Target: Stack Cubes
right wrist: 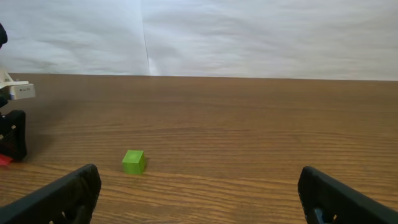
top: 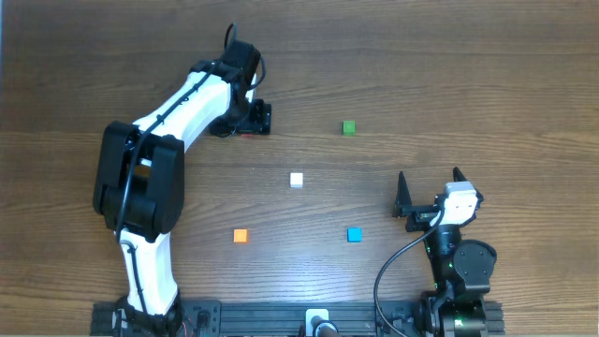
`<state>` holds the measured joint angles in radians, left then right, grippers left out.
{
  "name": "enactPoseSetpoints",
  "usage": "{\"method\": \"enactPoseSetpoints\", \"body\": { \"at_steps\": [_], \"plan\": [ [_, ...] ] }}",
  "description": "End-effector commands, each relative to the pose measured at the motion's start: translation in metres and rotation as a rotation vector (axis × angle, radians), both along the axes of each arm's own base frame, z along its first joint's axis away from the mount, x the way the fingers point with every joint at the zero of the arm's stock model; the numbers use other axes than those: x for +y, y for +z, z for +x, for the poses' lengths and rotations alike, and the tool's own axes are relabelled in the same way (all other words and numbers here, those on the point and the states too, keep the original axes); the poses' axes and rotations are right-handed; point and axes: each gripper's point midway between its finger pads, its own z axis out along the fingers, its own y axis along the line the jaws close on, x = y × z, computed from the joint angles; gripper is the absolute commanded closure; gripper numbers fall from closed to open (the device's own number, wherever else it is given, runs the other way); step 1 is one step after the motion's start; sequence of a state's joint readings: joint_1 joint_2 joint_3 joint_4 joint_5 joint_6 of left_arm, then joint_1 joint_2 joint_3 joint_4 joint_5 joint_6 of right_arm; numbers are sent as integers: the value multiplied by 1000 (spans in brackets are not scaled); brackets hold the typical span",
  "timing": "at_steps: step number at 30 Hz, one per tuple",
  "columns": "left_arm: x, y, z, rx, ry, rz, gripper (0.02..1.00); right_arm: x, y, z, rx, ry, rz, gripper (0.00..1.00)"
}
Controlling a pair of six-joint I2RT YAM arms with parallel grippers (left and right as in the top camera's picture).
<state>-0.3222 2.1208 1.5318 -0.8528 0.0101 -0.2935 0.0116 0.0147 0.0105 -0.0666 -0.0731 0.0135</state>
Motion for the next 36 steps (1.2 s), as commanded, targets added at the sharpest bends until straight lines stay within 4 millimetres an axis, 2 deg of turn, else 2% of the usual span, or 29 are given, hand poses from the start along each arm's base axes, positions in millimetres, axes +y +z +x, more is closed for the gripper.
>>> {"method": "enactPoseSetpoints", "body": {
  "at_steps": [1,6,9,20,21,23,28,31,34,35,36],
  "plan": [
    [5,0,6,-14,11,26,286,-1,-2,0,3,-1,-7,7],
    [5,0,6,-14,11,27,371,-1,-2,0,2,-1,-7,9],
    [4,0,7,-21,11,24,454,-1,-2,0,2,-1,-7,9],
    [4,1,8,-24,16,22,638,-1,-2,0,3,-1,-7,7],
    [4,1,8,-24,18,21,704,-1,-2,0,3,-1,-7,7],
    [4,1,8,-24,18,22,770,-1,-2,0,3,-1,-7,7],
    [2,2,5,-13,31,7,855,-1,-2,0,2,-1,-8,7],
    [-2,13,0,-10,50,-2,884,-1,-2,0,3,-1,-7,9],
    [-16,46,-13,-36,58,-22,906,-1,-2,0,3,-1,-7,7],
    [-21,57,-18,-46,54,-28,980,-1,-2,0,3,-1,-7,9],
    [-25,67,-22,-57,60,-33,980,-1,-2,0,3,-1,-7,7]
  ]
}}
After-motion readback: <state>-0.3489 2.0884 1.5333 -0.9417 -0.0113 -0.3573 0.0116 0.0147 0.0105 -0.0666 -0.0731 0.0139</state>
